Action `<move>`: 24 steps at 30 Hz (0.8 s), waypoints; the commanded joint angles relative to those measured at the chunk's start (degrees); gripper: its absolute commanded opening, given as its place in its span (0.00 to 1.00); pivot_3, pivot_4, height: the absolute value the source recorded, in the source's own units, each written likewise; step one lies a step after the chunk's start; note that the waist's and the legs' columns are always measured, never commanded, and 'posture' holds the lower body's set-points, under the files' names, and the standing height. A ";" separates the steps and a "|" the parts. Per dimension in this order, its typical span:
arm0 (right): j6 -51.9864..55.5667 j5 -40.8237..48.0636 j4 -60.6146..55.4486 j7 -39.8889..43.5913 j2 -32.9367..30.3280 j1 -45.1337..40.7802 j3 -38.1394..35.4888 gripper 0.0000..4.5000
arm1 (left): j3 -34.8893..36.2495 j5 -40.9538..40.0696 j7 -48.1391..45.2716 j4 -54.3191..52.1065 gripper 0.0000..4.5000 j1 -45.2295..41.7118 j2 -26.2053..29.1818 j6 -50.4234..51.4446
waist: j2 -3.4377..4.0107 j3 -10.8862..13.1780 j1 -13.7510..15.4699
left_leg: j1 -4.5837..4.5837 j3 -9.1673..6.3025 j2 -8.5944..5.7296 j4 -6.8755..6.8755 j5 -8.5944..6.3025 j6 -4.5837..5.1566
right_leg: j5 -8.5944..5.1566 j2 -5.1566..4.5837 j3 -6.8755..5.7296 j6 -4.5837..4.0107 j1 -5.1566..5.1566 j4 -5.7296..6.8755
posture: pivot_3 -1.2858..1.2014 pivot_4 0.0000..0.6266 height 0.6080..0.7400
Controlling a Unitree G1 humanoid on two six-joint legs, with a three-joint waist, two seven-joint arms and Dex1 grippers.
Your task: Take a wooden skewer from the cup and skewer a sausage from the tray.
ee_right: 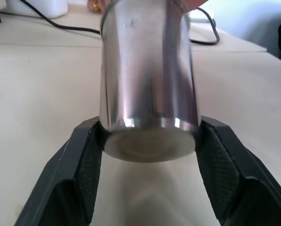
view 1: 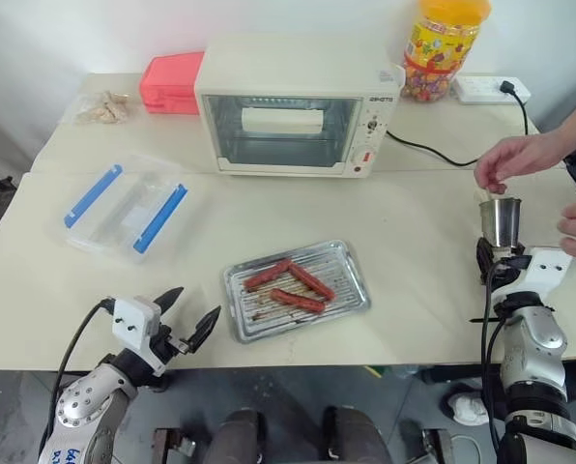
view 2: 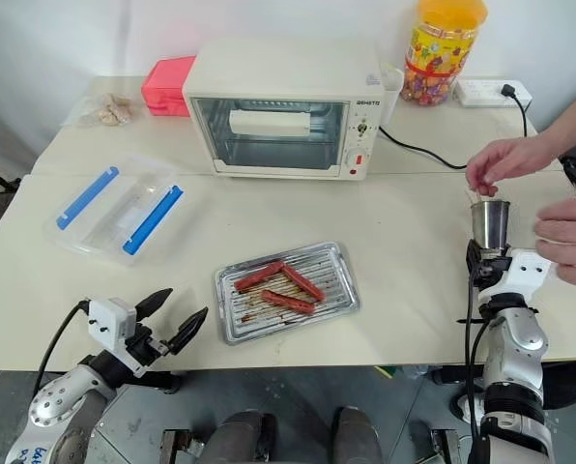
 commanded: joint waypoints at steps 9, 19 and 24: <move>2.89 2.33 -7.04 1.99 1.28 5.17 -0.23 0.78 | 0.47 0.25 0.27 -1.51 1.00 0.03 0.04 -1.19 | 0.00 0.00 0.11 | 0.00 -0.04 0.00 0.00 0.00 0.00 | 0.00 -0.01 0.03 0.00 0.05 -0.03 | 0.52 0.24 1.00; 5.83 2.98 -21.93 -1.02 1.60 15.61 -1.87 1.00 | 0.88 0.25 0.45 -1.00 1.00 0.34 -0.26 -2.41 | 0.01 -0.01 0.33 | -0.05 -0.11 -0.02 -0.01 0.00 0.00 | 0.00 -0.04 0.05 0.00 0.04 -0.07 | 0.52 0.24 1.00; 9.50 7.57 -32.38 4.48 0.92 23.11 -1.47 1.00 | 1.10 0.18 0.28 -0.92 1.00 1.08 -0.19 -2.81 | 0.04 -0.01 0.25 | -0.03 -0.08 -0.01 -0.03 -0.01 0.00 | 0.00 -0.02 0.05 0.00 0.04 -0.08 | 0.52 0.24 1.00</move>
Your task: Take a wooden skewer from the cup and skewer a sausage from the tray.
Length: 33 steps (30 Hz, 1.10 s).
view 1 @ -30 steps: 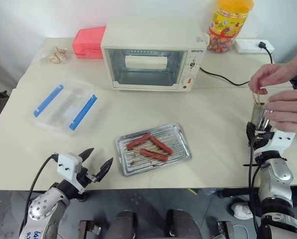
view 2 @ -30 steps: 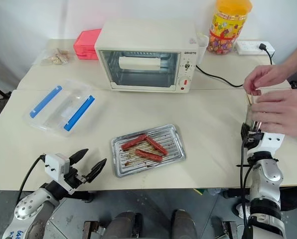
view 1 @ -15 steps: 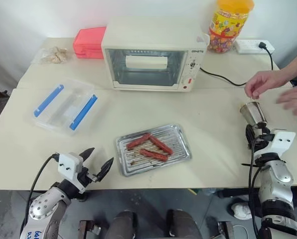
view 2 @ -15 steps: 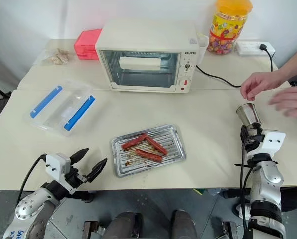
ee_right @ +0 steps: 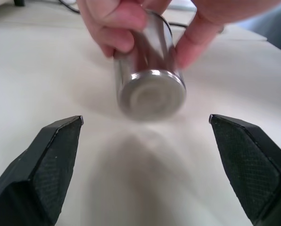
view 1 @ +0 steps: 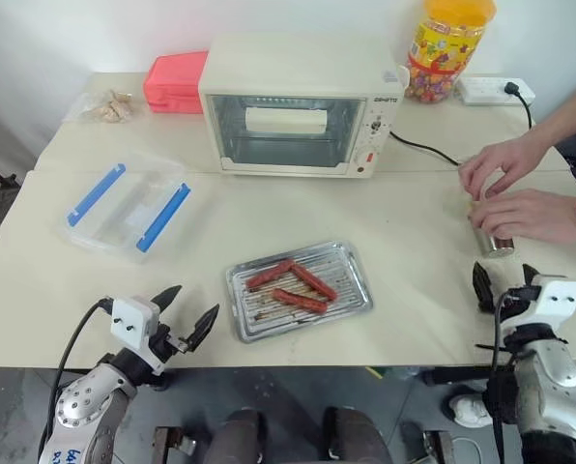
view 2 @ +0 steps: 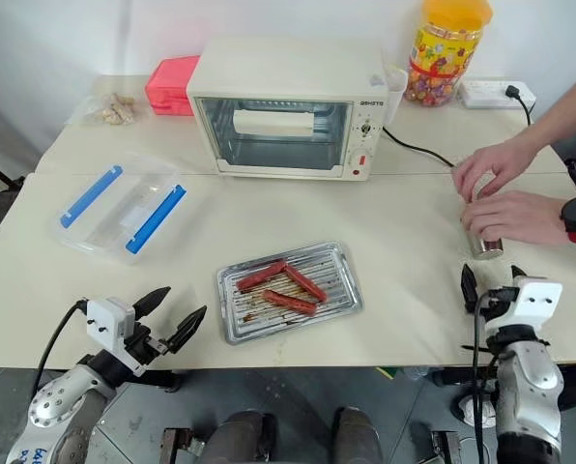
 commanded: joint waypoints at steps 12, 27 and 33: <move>8.18 6.57 -18.55 27.74 -9.54 6.93 10.81 1.00 | 5.83 -2.55 -6.78 -0.90 1.00 5.89 5.34 -1.33 | 0.12 -0.04 -0.09 | 0.03 0.00 0.03 -0.04 -0.03 0.03 | 0.00 -0.02 0.10 0.00 0.00 -0.14 | 0.52 0.24 1.00; 7.34 -6.61 -2.00 32.32 -11.02 -13.56 21.78 0.14 | 2.72 1.98 -12.73 2.55 0.54 6.37 9.49 -4.23 | 0.17 -0.01 0.00 | -0.02 -0.08 0.02 0.00 -0.04 0.00 | 0.03 -0.03 -0.07 -0.06 0.02 -0.36 | 0.52 0.24 1.00; 8.98 -8.26 -2.81 34.07 -10.79 -15.22 24.62 0.00 | -2.82 4.69 -11.61 2.12 0.12 0.42 10.86 1.63 | 0.14 -0.02 -0.01 | -0.02 -0.05 -0.02 0.04 -0.03 0.01 | 0.05 -0.01 -0.28 -0.02 0.02 -0.09 | 0.52 0.24 1.00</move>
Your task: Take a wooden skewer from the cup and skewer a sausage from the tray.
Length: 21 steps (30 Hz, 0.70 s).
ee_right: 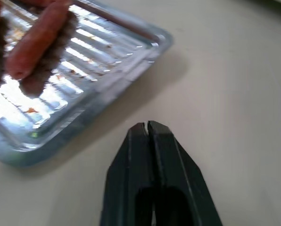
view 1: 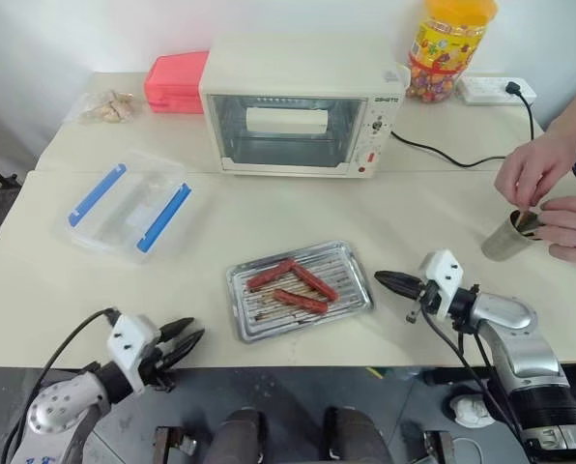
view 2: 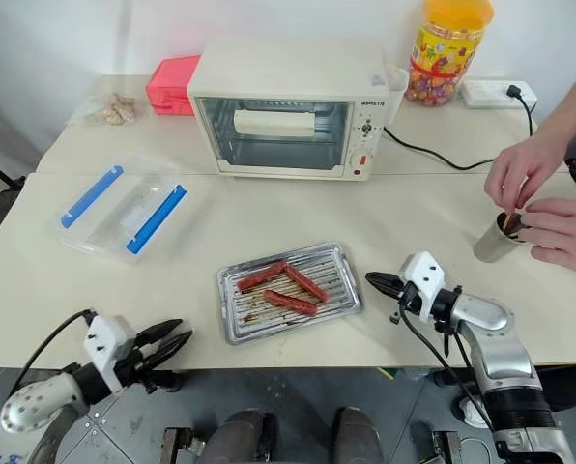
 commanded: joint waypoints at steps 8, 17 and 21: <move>4.63 -0.79 -3.96 0.60 -0.43 -0.75 1.65 0.00 | -9.19 2.54 2.93 -0.86 0.01 -11.82 2.30 15.04 | 0.07 -0.05 0.48 | 0.07 -0.03 0.00 0.09 0.01 -0.01 | 0.00 -0.01 -0.20 0.00 0.04 0.15 | 0.52 0.24 1.00; 9.09 -0.96 -8.94 -1.42 -0.92 0.30 0.72 0.00 | -12.99 2.23 5.32 2.08 0.01 -24.03 -0.92 20.96 | 0.08 -0.06 1.34 | 0.03 -0.02 -0.01 0.21 0.02 -0.02 | 0.00 0.01 -0.21 0.00 0.03 0.23 | 0.52 0.24 1.00; 10.84 -1.10 -10.41 -3.34 -0.97 0.70 -0.05 0.00 | -13.70 2.77 5.86 4.38 0.01 -27.26 -2.22 21.10 | 0.08 -0.05 1.26 | -0.04 -0.04 -0.02 0.25 0.02 -0.02 | 0.00 0.02 -0.26 0.00 -0.02 0.23 | 0.52 0.24 1.00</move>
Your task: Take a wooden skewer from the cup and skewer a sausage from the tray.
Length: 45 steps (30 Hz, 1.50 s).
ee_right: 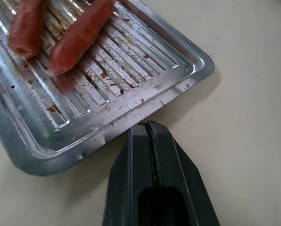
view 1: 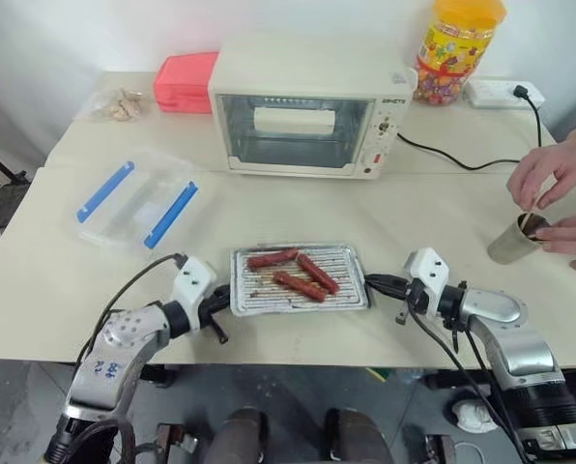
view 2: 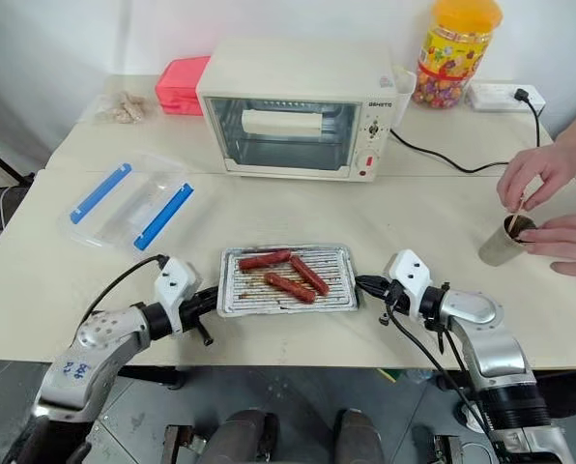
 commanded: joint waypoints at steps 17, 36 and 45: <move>2.55 0.24 -6.18 -4.52 -3.79 4.47 -5.70 0.00 | 4.55 -0.49 -5.54 -2.24 0.01 4.55 8.68 -0.02 | 0.01 0.00 -0.67 | 0.06 0.04 0.05 -0.18 0.02 -0.04 | -0.01 0.05 0.02 -0.01 -0.04 -0.04 | 0.52 0.24 1.00; 1.64 0.94 -7.81 -4.01 -3.17 7.57 -6.16 0.00 | 2.66 -4.98 -4.19 -0.33 0.01 -1.79 4.44 6.76 | 0.02 0.01 -0.04 | 0.02 0.01 0.02 -0.15 0.02 -0.03 | 0.00 0.03 0.00 0.00 -0.03 -0.05 | 0.52 0.24 1.00; 2.01 0.15 -8.62 -4.94 -3.92 7.79 -6.82 0.00 | -3.05 -3.15 -4.94 5.54 0.01 -9.96 2.06 6.60 | 0.02 0.01 0.15 | 0.00 0.02 -0.02 -0.06 0.03 -0.02 | 0.00 0.02 -0.01 0.00 -0.02 -0.02 | 0.52 0.24 1.00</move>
